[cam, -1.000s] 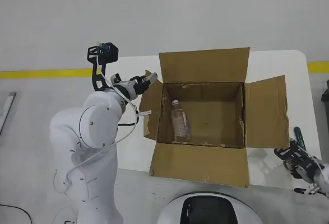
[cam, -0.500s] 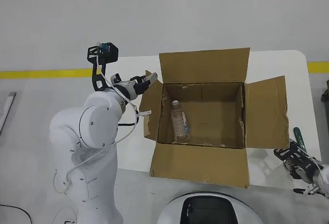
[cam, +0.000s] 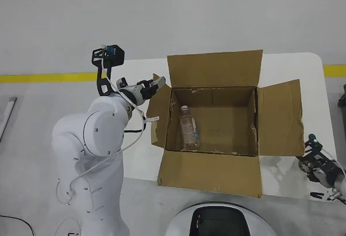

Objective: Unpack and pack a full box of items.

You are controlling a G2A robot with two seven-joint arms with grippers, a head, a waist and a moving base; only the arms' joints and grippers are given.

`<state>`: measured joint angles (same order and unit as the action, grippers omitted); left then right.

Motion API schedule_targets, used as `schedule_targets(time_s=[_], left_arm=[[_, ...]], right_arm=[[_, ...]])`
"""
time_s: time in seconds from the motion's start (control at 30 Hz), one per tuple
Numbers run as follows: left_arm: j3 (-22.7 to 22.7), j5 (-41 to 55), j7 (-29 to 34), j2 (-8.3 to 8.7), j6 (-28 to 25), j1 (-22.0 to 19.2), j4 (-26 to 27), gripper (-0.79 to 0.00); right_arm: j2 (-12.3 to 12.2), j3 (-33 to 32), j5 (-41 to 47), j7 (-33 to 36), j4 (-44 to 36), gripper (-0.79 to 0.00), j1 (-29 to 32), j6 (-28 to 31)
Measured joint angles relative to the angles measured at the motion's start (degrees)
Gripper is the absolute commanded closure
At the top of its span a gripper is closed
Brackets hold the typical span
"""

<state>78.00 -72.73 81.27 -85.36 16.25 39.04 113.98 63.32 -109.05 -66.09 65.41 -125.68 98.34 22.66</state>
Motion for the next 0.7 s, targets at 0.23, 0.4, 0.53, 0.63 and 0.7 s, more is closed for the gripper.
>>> schedule_targets(time_s=[0.23, 0.4, 0.53, 0.63, 0.7], left_arm=[[0.0, 0.0, -0.1, 0.0, 0.0, 0.1, 0.0, -0.785], [2.0, -1.9, -5.0, 0.39, -0.2, 3.2, 0.9, -0.785], [4.6, -5.1, -6.2, 0.77, 1.3, 4.7, 2.0, -0.785], [6.3, -8.6, -6.6, 1.1, 1.9, 5.9, 2.4, -0.785], [7.7, -10.4, -6.7, 1.24, 3.2, 6.7, 2.6, -0.785]], right_arm=[[0.3, -13.1, 14.8, -9.2, -5.9, 0.0, -2.3, -8.3], [0.3, -18.0, 26.5, -15.1, -9.1, 0.0, -4.9, -9.3], [-0.1, -16.1, 32.6, -17.7, -9.0, 0.0, -7.9, -6.6], [-0.7, -11.6, 34.3, -16.9, -9.0, 0.0, -10.9, -4.6], [-1.2, -6.8, 33.2, -16.0, -9.0, 0.0, -13.8, -4.6]])
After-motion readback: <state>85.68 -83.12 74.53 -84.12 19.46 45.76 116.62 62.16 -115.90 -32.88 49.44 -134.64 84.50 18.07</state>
